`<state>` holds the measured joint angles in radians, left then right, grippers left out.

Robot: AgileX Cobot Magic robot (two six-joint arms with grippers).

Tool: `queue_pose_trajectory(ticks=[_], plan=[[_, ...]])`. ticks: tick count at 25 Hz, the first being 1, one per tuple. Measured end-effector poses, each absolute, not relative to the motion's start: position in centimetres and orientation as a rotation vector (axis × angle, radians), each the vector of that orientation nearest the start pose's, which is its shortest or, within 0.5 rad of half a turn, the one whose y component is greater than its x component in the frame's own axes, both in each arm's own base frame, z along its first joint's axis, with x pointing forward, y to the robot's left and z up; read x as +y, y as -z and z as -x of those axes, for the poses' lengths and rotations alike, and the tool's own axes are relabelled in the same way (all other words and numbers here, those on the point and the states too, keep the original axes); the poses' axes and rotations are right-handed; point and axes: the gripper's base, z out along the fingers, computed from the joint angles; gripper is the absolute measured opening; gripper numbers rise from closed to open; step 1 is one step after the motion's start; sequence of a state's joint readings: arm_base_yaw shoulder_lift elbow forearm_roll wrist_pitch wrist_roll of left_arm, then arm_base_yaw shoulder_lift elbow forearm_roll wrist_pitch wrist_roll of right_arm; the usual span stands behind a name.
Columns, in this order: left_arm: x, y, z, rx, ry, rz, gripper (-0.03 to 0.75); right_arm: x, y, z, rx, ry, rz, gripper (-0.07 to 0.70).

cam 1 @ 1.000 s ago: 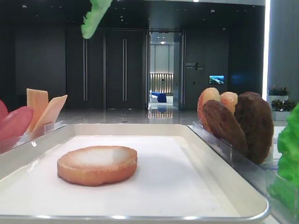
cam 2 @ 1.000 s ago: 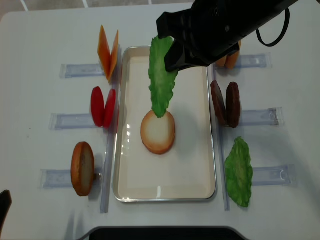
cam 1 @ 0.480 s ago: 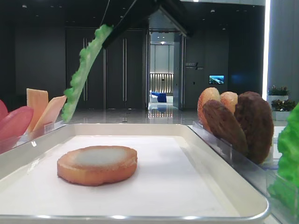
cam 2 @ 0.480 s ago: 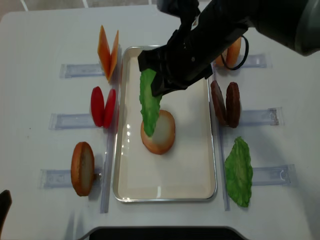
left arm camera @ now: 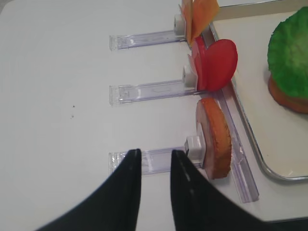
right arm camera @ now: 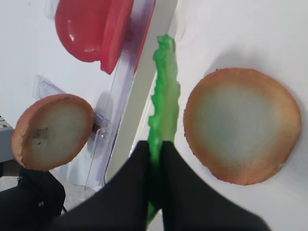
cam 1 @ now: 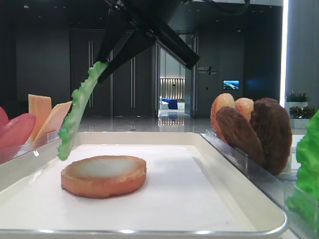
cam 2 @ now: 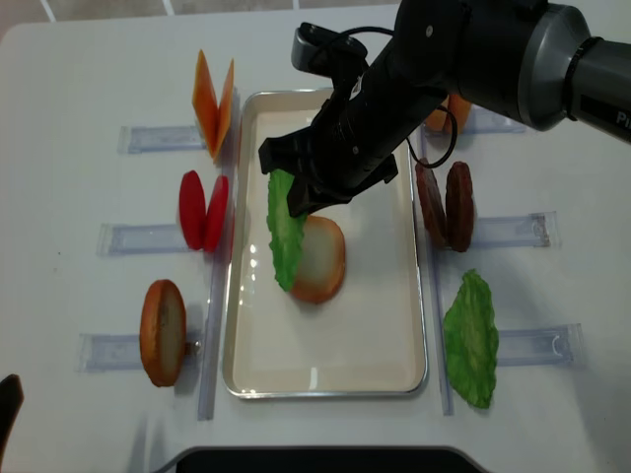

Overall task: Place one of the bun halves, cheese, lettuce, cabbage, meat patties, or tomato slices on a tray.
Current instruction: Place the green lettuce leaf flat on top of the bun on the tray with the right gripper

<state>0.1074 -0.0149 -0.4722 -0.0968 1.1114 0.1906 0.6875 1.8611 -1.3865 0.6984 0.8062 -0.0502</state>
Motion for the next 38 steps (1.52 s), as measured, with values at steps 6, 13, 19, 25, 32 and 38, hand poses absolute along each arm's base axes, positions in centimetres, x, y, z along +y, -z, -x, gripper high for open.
queue_pose_trajectory(ticks=[6, 13, 19, 25, 32, 38], plan=[[-0.9, -26.6, 0.6, 2.102, -0.062, -0.094, 0.159, 28.7, -23.4, -28.3, 2.769, -0.975, 0.463, 0.024], [-0.9, -26.6, 0.6, 2.102, -0.062, -0.094, 0.159, 29.7, -22.8, -27.6, 2.778, -0.977, 0.491, 0.024], [-0.9, -26.6, 0.6, 2.102, -0.062, -0.094, 0.159, 29.7, -22.8, -27.7, 2.773, -0.971, 0.494, 0.024], [-0.9, -26.6, 0.6, 2.102, -0.062, -0.094, 0.159, 29.7, -22.8, -27.7, 2.771, -0.968, 0.495, 0.024], [-0.9, -26.6, 0.6, 2.102, -0.062, -0.094, 0.159, 29.8, -22.8, -27.6, 2.771, -0.969, 0.500, 0.024], [-0.9, -26.6, 0.6, 2.102, -0.062, -0.094, 0.159, 29.8, -22.7, -27.4, 2.780, -0.955, 0.512, 0.024]])
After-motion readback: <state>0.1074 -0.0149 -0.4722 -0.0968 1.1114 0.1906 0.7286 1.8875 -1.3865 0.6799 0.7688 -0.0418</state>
